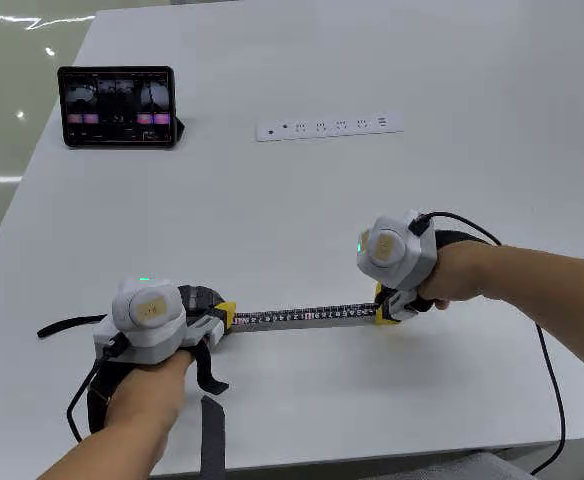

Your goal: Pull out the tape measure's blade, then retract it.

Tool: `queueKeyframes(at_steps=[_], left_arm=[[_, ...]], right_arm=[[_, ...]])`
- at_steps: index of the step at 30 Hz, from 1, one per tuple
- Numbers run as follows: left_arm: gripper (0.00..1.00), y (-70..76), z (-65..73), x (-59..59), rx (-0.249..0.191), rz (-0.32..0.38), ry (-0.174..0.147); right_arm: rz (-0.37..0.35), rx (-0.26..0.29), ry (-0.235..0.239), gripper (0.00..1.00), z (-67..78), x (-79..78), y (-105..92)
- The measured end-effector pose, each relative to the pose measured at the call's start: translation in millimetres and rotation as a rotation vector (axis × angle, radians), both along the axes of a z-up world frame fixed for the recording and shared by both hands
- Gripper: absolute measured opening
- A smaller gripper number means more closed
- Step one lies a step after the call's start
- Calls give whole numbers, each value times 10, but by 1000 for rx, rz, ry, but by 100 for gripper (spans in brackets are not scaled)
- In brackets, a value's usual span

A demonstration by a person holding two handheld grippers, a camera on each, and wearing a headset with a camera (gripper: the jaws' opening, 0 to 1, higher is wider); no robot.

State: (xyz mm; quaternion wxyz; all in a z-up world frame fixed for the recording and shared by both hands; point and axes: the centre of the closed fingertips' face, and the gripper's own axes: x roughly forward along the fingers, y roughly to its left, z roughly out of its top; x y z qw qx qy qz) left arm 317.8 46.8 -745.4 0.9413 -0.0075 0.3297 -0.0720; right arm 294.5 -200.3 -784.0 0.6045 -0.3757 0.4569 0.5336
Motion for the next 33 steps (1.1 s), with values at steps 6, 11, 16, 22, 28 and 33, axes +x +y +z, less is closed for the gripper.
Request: queueKeyframes(at_steps=[6, 11, 16, 22, 28, 33], left_arm=[[59, -3, 4, -7, -1, 0, 2], [59, -4, 2, -4, -2, -1, 3], [59, -6, -1, -2, -5, -1, 6], [60, -9, -2, 3, -9, -2, 9], [60, -7, -2, 7, -10, -2, 11], [60, -9, -3, 7, -12, -3, 11]], right_arm=[[2, 0, -4, 10, 4, 2, 29], [10, 1, -1, 10, 9, 1, 53], [17, -2, 0, 10, 17, -4, 79], [13, 0, -5, 10, 24, -15, 104], [7, 9, -4, 11, 25, -11, 139], [3, 12, -2, 10, 18, -5, 163]])
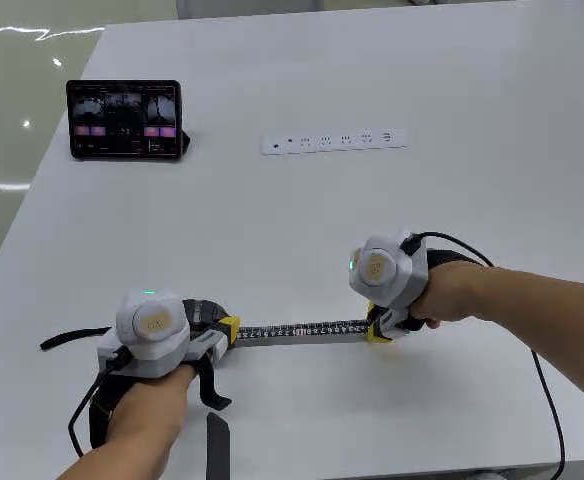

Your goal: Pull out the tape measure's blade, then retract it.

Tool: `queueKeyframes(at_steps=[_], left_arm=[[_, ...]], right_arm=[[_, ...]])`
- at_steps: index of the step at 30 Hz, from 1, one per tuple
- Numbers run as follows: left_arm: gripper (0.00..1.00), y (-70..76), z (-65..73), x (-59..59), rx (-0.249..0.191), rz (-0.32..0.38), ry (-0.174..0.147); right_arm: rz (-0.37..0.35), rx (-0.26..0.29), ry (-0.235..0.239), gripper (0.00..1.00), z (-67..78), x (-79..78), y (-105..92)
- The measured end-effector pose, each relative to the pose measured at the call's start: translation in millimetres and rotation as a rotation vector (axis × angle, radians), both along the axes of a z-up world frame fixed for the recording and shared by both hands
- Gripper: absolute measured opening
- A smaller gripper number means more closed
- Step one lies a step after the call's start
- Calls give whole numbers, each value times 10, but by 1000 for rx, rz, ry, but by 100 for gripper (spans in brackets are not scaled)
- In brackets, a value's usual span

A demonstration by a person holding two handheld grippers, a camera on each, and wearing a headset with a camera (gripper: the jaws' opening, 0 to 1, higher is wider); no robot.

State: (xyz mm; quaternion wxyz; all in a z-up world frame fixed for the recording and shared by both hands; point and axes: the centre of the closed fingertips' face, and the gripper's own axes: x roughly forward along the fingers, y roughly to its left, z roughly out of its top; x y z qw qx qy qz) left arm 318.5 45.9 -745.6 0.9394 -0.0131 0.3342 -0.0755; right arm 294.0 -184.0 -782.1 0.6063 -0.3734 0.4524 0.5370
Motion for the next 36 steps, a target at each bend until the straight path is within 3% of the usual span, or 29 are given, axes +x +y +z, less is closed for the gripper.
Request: queueKeyframes(at_steps=[36], left_arm=[[60, -10, -13, -16, -6, 1, 5]], right_arm=[[-1, 19, 4, 11, -16, -13, 150]])
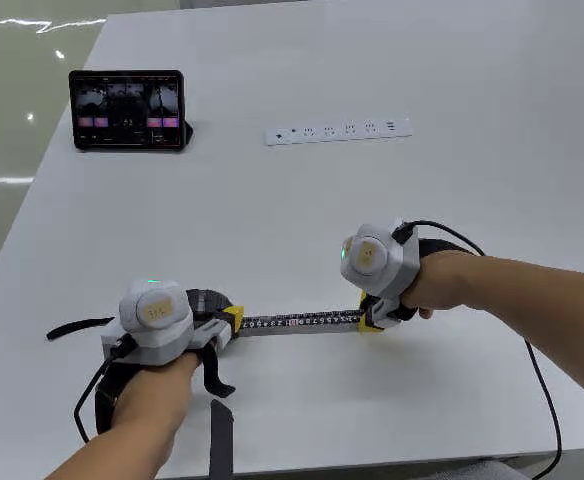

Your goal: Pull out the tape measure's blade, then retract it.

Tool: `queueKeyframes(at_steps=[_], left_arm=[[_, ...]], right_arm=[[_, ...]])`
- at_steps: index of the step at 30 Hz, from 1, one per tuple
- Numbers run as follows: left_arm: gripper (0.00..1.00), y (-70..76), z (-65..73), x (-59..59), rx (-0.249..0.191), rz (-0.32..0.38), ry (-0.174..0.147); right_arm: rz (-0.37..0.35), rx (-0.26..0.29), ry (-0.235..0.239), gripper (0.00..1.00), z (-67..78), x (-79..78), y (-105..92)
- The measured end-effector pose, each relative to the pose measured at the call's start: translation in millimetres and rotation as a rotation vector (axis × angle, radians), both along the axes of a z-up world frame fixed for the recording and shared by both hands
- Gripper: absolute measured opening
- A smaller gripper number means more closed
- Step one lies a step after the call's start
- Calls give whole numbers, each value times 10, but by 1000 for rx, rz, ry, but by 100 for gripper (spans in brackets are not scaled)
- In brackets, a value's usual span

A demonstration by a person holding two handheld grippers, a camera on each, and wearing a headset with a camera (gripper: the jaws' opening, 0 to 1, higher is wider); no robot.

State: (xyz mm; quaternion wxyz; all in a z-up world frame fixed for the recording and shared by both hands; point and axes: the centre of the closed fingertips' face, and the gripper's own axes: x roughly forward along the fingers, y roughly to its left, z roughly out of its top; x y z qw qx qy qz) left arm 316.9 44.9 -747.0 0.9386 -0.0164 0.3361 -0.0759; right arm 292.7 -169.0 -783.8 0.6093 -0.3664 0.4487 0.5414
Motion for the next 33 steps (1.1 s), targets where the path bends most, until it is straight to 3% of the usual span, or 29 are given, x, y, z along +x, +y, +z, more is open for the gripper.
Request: queueKeyframes(at_steps=[33], left_arm=[[59, 4, -7, -2, -15, -1, 18]], right_arm=[[1, 27, 9, 10, -3, 3, 142]])
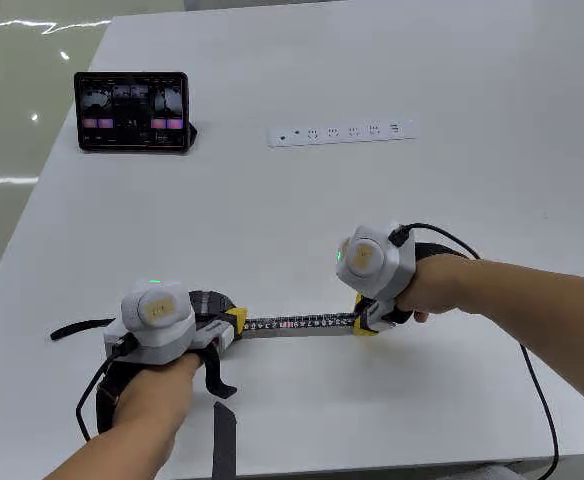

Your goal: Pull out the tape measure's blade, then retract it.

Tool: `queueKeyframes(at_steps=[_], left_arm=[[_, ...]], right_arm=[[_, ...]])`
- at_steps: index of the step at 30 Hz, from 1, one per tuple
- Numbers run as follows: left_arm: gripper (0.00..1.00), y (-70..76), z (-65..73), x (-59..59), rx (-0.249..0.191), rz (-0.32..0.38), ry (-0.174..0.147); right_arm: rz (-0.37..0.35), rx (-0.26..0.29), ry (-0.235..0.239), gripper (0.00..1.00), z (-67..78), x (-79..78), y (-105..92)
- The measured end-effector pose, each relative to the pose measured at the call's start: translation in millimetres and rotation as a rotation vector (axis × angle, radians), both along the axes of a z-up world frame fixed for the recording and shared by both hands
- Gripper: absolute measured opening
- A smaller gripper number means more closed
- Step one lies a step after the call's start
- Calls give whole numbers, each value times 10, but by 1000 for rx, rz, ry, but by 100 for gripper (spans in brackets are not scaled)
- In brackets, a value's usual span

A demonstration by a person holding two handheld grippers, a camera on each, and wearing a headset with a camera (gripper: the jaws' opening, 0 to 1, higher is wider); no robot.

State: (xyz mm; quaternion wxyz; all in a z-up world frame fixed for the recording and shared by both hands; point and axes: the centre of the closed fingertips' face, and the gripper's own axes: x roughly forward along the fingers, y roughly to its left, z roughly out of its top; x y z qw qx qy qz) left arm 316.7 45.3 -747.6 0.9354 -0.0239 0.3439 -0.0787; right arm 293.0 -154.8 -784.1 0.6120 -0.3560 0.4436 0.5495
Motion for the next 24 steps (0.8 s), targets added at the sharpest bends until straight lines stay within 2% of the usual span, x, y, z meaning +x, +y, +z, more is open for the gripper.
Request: queueKeyframes(at_steps=[4, 24], left_arm=[[59, 0, 1, 2, -8, 1, 10], [59, -2, -10, 4, -15, 0, 12]], right_arm=[[8, 1, -1, 10, 0, 2, 18], [6, 26, -3, 10, 3, -4, 117]])
